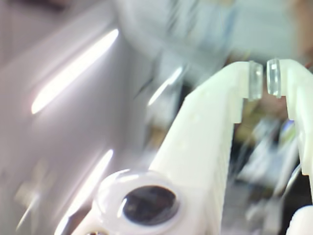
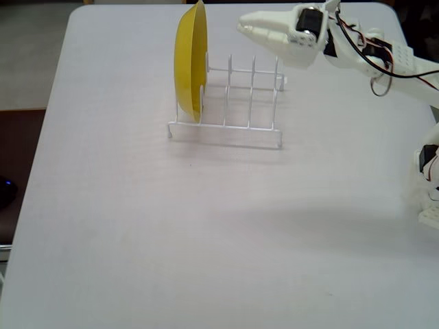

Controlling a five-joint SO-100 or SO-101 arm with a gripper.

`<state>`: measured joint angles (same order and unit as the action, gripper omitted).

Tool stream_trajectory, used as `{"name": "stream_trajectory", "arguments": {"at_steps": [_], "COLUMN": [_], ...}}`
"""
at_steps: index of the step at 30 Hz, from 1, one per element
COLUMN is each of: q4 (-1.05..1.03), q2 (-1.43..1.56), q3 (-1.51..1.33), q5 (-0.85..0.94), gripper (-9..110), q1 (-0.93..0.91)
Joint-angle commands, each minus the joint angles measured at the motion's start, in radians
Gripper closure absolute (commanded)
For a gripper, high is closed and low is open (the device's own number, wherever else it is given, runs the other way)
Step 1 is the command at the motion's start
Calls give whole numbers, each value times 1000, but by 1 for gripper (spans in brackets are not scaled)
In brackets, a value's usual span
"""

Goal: Would you please take all the plates for me?

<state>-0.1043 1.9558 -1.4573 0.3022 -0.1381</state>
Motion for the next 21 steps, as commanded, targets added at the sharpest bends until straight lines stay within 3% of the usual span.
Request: {"name": "stream_trajectory", "arguments": {"at_steps": [1, 6, 12, 21], "q4": [-9, -52, -167, -216], "q2": [-15, -156, -334, -615], "q3": [28, 112, 245, 568], "q5": [11, 38, 14, 77], "gripper": [101, 81, 68, 67], "q1": [-110, -183, -221, -258]}}
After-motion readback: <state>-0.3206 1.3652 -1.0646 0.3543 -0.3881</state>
